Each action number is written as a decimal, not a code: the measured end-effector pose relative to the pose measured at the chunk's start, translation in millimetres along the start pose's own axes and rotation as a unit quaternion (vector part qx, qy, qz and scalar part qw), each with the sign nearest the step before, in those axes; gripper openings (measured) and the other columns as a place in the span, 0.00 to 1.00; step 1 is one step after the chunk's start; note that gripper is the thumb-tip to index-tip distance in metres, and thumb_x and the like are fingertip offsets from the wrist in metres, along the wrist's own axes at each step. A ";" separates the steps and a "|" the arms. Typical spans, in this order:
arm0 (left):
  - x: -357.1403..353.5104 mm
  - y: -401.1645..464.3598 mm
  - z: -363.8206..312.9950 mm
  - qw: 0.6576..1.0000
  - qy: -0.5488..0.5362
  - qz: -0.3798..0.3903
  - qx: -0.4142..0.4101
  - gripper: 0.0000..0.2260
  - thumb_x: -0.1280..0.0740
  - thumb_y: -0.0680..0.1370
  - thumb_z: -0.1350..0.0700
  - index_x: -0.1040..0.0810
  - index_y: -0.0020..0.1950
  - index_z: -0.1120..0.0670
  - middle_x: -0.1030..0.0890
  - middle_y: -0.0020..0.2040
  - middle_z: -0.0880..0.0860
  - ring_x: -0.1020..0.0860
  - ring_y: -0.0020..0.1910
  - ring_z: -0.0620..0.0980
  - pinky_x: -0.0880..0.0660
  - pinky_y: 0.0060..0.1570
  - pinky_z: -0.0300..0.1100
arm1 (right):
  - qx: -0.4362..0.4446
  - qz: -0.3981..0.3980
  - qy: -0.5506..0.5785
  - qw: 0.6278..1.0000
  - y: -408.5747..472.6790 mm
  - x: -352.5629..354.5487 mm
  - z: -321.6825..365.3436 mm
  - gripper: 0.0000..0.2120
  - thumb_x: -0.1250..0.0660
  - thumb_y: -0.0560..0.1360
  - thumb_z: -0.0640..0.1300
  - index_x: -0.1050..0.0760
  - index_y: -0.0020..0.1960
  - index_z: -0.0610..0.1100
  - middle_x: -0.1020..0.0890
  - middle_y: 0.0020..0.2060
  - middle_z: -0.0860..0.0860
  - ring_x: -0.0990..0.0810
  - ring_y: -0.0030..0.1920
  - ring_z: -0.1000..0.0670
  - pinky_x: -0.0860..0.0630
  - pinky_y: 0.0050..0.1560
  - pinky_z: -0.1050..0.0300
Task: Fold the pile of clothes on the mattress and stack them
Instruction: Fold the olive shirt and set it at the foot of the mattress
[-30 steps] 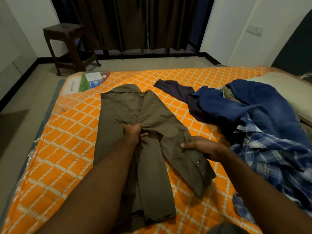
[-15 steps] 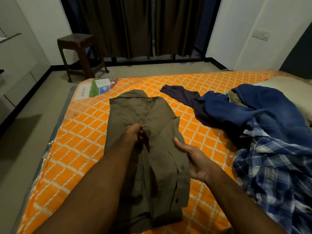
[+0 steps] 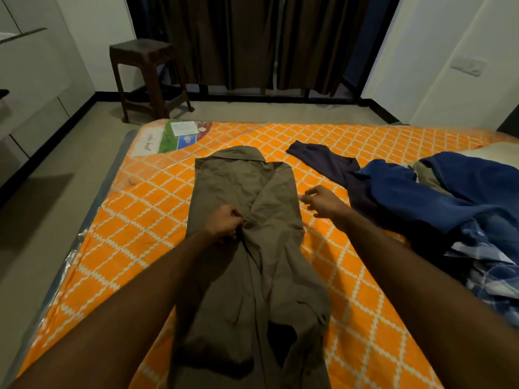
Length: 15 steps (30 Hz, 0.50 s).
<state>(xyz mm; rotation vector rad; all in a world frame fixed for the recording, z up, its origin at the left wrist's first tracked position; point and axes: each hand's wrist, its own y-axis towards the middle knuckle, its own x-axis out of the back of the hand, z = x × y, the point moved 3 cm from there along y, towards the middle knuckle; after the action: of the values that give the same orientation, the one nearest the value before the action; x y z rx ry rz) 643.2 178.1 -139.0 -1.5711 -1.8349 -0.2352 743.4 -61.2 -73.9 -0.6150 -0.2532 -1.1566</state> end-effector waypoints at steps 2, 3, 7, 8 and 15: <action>0.2 2.6 -0.4 1.000 0.009 0.022 -0.009 0.04 0.36 0.78 0.60 0.23 0.46 0.53 0.20 0.33 0.56 0.22 0.30 0.54 0.26 0.31 0.47 | 0.019 0.000 -0.004 1.000 30.5 -9.2 19.1 0.33 0.31 0.79 0.55 0.36 0.75 0.37 0.27 0.63 0.43 0.27 0.57 0.45 0.29 0.46 0.54; 0.4 3.8 -0.1 1.000 0.010 0.026 -0.014 0.04 0.37 0.79 0.59 0.23 0.46 0.53 0.20 0.34 0.57 0.22 0.31 0.55 0.25 0.32 0.48 | 0.023 -0.004 -0.006 1.000 44.0 -12.9 25.7 0.36 0.31 0.78 0.57 0.37 0.75 0.36 0.28 0.66 0.43 0.27 0.60 0.44 0.30 0.48 0.54; 4.9 7.8 7.0 0.999 0.010 0.015 -0.046 0.16 0.40 0.83 0.45 0.25 0.41 0.53 0.18 0.38 0.56 0.19 0.35 0.57 0.23 0.39 0.52 | -0.008 0.005 0.007 1.000 95.5 -33.5 37.1 0.29 0.27 0.75 0.55 0.26 0.67 0.37 0.23 0.63 0.47 0.24 0.59 0.45 0.28 0.49 0.53; 5.4 5.9 5.8 0.997 0.040 0.012 -0.057 0.19 0.41 0.82 0.39 0.25 0.41 0.52 0.18 0.39 0.54 0.20 0.36 0.55 0.23 0.42 0.51 | -0.009 0.019 0.004 1.000 103.9 -36.7 40.9 0.25 0.26 0.75 0.54 0.24 0.64 0.38 0.21 0.61 0.47 0.23 0.58 0.44 0.26 0.50 0.53; 0.3 13.4 1.9 0.957 0.253 -0.035 -0.138 0.15 0.39 0.80 0.37 0.33 0.45 0.48 0.19 0.55 0.54 0.21 0.56 0.56 0.33 0.43 0.46 | -0.001 0.056 0.006 0.998 142.0 -56.8 75.3 0.23 0.21 0.70 0.54 0.20 0.55 0.39 0.15 0.48 0.45 0.15 0.48 0.45 0.18 0.52 0.48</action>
<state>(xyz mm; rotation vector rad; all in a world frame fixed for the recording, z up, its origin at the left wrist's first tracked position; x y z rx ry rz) 654.9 182.7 -144.2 -1.4504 -1.4937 -0.8757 859.1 63.2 -86.5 -0.6170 -0.2047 -1.0530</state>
